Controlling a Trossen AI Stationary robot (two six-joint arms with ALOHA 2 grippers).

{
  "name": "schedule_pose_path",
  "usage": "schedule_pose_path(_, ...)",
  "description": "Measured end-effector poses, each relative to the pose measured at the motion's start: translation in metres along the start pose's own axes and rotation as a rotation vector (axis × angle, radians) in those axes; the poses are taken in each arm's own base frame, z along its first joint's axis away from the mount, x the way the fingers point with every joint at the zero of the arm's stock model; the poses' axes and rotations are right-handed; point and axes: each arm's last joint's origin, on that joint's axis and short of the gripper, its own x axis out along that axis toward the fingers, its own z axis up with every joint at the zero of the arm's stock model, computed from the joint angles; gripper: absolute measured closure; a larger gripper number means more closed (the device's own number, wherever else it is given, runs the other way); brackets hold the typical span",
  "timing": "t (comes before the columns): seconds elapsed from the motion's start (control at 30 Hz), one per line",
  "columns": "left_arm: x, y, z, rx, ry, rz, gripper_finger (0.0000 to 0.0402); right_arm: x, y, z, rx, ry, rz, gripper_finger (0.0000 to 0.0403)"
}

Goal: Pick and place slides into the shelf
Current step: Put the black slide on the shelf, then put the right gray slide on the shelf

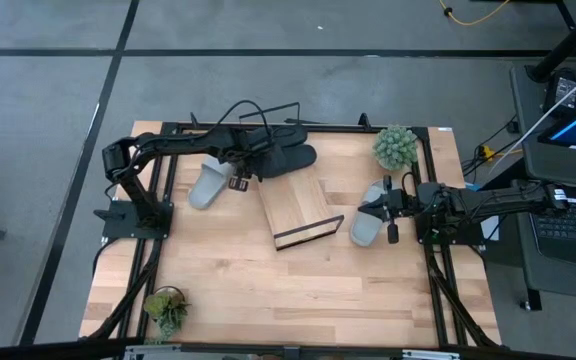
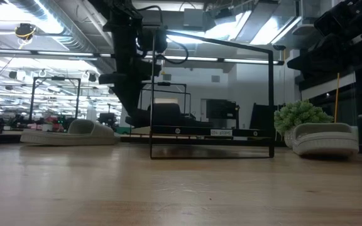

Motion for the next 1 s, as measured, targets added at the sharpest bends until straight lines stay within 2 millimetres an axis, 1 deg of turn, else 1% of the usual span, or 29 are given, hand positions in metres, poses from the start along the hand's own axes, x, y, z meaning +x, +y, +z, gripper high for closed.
schedule_pose_path(0.27, -0.0003, 0.0001, 0.0007, 0.001, 0.009, 0.024, 0.0227, 0.0000, 0.0000, 0.0000, 0.000, 0.000, 0.000, 0.0395)
schedule_pose_path(0.6, -0.0028, -0.0041, -0.0006, 0.035, 0.135, 0.156, 0.0225, 0.0000, 0.0000, 0.0000, 0.000, 0.000, 0.000, 0.0395)
schedule_pose_path(0.83, -0.0035, -0.0039, -0.0019, -0.008, 0.154, 0.179, 0.0225, 0.0000, 0.0000, 0.0000, -0.001, 0.000, 0.000, 0.0395)
schedule_pose_path(1.0, -0.0092, -0.0024, -0.0016, -0.041, 0.174, 0.237, 0.0225, 0.0000, 0.0000, 0.0000, -0.002, 0.000, 0.000, 0.0395)
